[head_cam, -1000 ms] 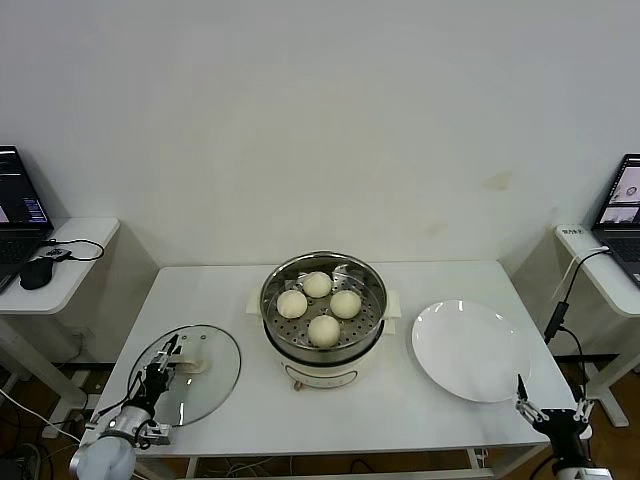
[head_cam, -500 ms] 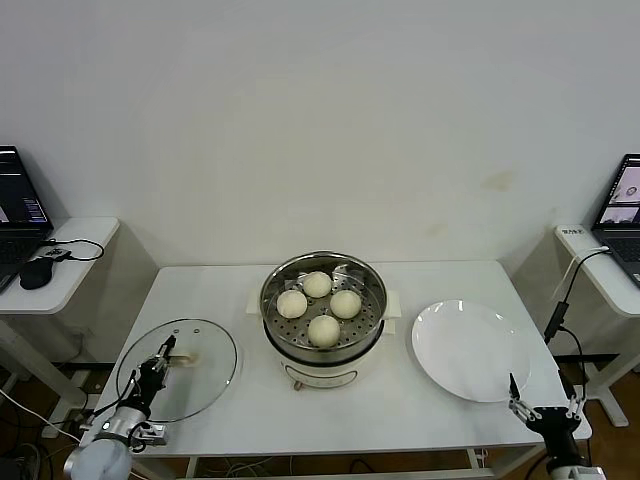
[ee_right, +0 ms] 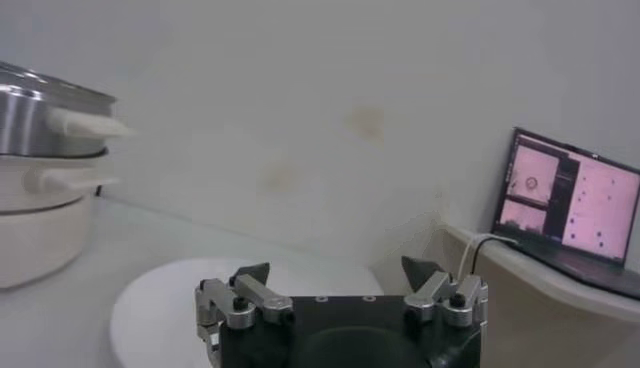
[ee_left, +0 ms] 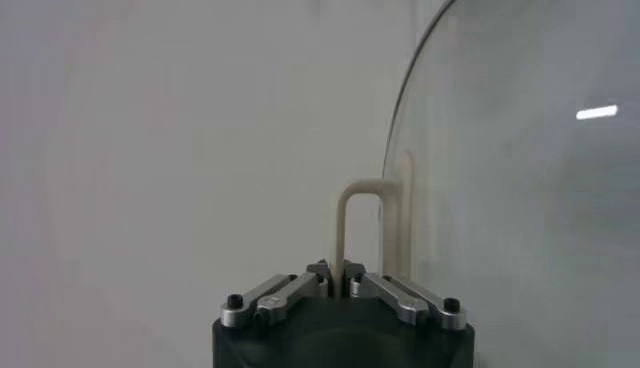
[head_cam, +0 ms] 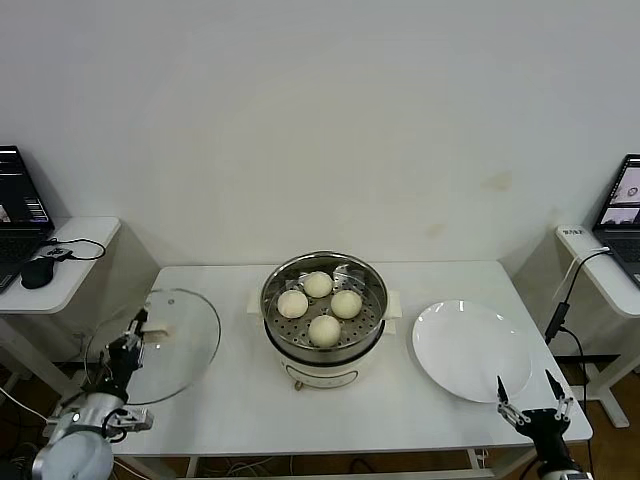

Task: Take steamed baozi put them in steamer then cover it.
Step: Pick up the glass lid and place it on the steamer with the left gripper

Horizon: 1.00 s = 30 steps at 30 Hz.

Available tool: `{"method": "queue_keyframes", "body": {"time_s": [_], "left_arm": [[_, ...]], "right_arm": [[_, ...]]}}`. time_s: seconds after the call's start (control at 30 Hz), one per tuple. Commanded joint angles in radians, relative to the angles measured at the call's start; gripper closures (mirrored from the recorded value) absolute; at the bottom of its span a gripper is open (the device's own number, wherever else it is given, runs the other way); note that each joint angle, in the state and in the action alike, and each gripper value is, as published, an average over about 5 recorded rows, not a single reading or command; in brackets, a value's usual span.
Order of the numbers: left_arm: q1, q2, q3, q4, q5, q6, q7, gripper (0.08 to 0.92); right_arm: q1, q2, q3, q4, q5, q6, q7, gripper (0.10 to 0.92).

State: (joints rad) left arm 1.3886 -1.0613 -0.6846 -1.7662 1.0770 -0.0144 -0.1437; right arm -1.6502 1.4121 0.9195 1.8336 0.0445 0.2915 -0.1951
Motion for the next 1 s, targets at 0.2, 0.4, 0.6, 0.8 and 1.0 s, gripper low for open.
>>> {"method": "queue_keyframes", "body": {"time_s": [0.2,0.4,0.6,0.8,1.0], "left_arm": [[-0.111,0.178,0.229,-0.379,-0.243,0.357,0.207,0.856],[-0.306,0.117,0.47,-0.317,-0.203,0.455,0.235,0.856],[-0.488,-0.001,0.654,-0.224,-0.061,0.538,0.311,0.856],[-0.568,-0.102,0.768,-0.15,0.074,0.576,0.393,0.856],[-0.613,-0.211,0.823,-0.076,0.183,0.587,0.45,0.856]], "right_arm": [[-0.002,0.025,-0.071,0.009,-0.071,-0.026,0.034,0.202],[0.019,0.055,-0.095,-0.015,-0.169,-0.043,0.093,0.203],[0.054,0.072,-0.123,-0.055,-0.268,-0.045,0.144,0.203],[0.066,0.092,-0.155,-0.07,-0.314,-0.048,0.155,0.202],[0.068,0.094,-0.154,-0.084,-0.32,-0.05,0.155,0.203]]}}
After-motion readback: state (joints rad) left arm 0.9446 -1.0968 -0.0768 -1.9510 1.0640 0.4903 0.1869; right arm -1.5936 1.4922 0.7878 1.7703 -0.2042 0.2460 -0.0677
